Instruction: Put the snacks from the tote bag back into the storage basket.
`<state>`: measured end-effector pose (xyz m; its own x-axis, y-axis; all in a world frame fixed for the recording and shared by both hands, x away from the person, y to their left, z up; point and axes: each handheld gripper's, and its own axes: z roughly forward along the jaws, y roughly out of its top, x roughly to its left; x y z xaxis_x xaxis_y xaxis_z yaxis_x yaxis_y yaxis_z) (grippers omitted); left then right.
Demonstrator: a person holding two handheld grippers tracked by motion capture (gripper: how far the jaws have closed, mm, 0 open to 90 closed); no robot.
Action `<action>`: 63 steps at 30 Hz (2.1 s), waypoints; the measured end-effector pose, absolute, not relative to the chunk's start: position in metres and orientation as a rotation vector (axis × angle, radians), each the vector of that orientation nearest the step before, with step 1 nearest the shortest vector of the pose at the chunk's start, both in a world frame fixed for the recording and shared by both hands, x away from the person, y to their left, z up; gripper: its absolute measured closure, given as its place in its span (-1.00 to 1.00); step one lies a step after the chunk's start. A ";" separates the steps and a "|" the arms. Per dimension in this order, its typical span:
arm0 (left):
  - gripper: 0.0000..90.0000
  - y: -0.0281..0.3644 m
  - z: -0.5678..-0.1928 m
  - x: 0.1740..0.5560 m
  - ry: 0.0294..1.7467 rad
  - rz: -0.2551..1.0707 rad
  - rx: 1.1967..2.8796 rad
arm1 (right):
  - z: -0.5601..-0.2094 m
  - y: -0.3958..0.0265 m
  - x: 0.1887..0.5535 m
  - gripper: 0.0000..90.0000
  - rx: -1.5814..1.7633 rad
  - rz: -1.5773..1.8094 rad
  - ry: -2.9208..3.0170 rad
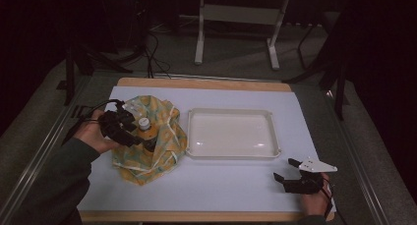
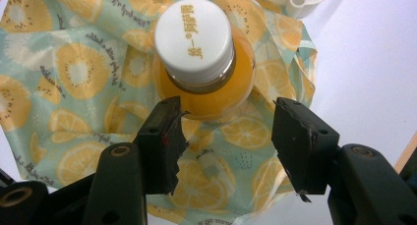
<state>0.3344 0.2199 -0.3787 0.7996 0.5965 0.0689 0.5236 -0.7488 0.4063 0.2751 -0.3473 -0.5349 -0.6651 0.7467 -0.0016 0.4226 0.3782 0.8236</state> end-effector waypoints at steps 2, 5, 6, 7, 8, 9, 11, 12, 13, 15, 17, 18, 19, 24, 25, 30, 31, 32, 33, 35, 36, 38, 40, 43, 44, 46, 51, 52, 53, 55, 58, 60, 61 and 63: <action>0.01 0.219 -0.378 0.335 0.852 0.273 2.615 | -0.535 -0.347 0.275 -0.67 1.016 1.192 2.269; 0.01 0.219 -0.377 0.336 0.854 0.269 2.618 | -0.535 -0.347 0.275 -0.67 1.016 1.192 2.269; 0.01 0.219 -0.376 0.337 0.854 0.265 2.619 | -0.535 -0.347 0.275 -0.67 1.016 1.192 2.269; 0.01 0.219 -0.376 0.337 0.858 0.257 2.621 | -0.535 -0.347 0.275 -0.67 1.016 1.191 2.269; 0.01 0.218 -0.375 0.337 0.860 0.252 2.623 | -0.535 -0.347 0.275 -0.67 1.016 1.192 2.269; 0.02 0.218 -0.375 0.338 0.861 0.249 2.620 | -0.535 -0.347 0.275 -0.67 1.016 1.192 2.269; 0.02 0.217 -0.375 0.338 0.862 0.239 2.619 | -0.535 -0.347 0.275 -0.67 1.016 1.191 2.269; 0.02 0.216 -0.375 0.338 0.864 0.237 2.618 | -0.535 -0.347 0.275 -0.67 1.015 1.191 2.269; 0.02 0.216 -0.375 0.339 0.867 0.235 2.620 | -0.535 -0.347 0.275 -0.67 1.015 1.191 2.269; 0.02 0.215 -0.374 0.339 0.873 0.233 2.619 | -0.535 -0.347 0.275 -0.67 1.016 1.191 2.269; 0.02 0.214 -0.374 0.340 0.877 0.232 2.624 | -0.535 -0.347 0.275 -0.67 1.014 1.189 2.270; 0.02 0.213 -0.374 0.341 0.879 0.233 2.625 | -0.535 -0.347 0.275 -0.67 1.015 1.189 2.270; 0.02 0.213 -0.374 0.341 0.880 0.232 2.630 | -0.535 -0.347 0.275 -0.67 1.015 1.190 2.270; 0.02 0.211 -0.373 0.343 0.896 0.235 2.644 | -0.535 -0.347 0.275 -0.67 1.017 1.189 2.270; 0.02 0.210 -0.373 0.344 0.897 0.240 2.644 | -0.535 -0.347 0.275 -0.67 1.018 1.189 2.270; 0.03 0.208 -0.372 0.345 0.917 0.257 2.652 | -0.535 -0.347 0.275 -0.67 1.018 1.189 2.271; 0.03 0.208 -0.372 0.345 0.920 0.256 2.655 | -0.535 -0.347 0.275 -0.67 1.017 1.189 2.271; 0.03 0.208 -0.371 0.346 0.924 0.256 2.654 | -0.535 -0.347 0.275 -0.67 1.017 1.190 2.271; 0.03 0.208 -0.371 0.346 0.924 0.257 2.654 | -0.535 -0.347 0.275 -0.67 1.017 1.190 2.270; 0.03 0.208 -0.370 0.347 0.929 0.257 2.650 | -0.535 -0.347 0.275 -0.67 1.017 1.190 2.270; 0.03 0.208 -0.369 0.347 0.927 0.259 2.652 | -0.535 -0.347 0.275 -0.67 1.018 1.190 2.270; 0.03 0.207 -0.368 0.347 0.931 0.263 2.651 | -0.535 -0.347 0.275 -0.67 1.018 1.191 2.271; 0.03 0.207 -0.367 0.348 0.936 0.271 2.651 | -0.535 -0.347 0.275 -0.67 1.014 1.189 2.271; 0.03 0.206 -0.367 0.350 0.938 0.278 2.660 | -0.535 -0.347 0.275 -0.67 1.014 1.191 2.271; 0.03 0.206 -0.367 0.350 0.939 0.277 2.660 | -0.535 -0.347 0.275 -0.67 1.014 1.191 2.270; 0.03 0.205 -0.366 0.351 0.940 0.279 2.661 | -0.535 -0.347 0.275 -0.67 1.016 1.192 2.270; 0.04 0.203 -0.365 0.352 0.939 0.290 2.663 | -0.535 -0.347 0.275 -0.67 1.015 1.193 2.271; 0.04 0.203 -0.365 0.353 0.939 0.290 2.664 | -0.535 -0.347 0.275 -0.67 1.014 1.193 2.271; 0.04 0.202 -0.365 0.353 0.942 0.288 2.664 | -0.535 -0.347 0.275 -0.67 1.015 1.193 2.271; 0.05 0.201 -0.365 0.354 0.945 0.284 2.669 | -0.535 -0.347 0.275 -0.67 1.014 1.194 2.272; 0.05 0.200 -0.366 0.356 0.970 0.266 2.664 | -0.535 -0.347 0.275 -0.67 1.014 1.194 2.271; 0.05 0.199 -0.366 0.357 0.983 0.262 2.658 | -0.535 -0.347 0.275 -0.67 1.014 1.193 2.271; 0.05 0.199 -0.366 0.358 0.988 0.256 2.662 | -0.535 -0.347 0.275 -0.67 1.014 1.193 2.272; 0.05 0.198 -0.366 0.358 1.001 0.252 2.660 | -0.535 -0.347 0.275 -0.67 1.014 1.193 2.272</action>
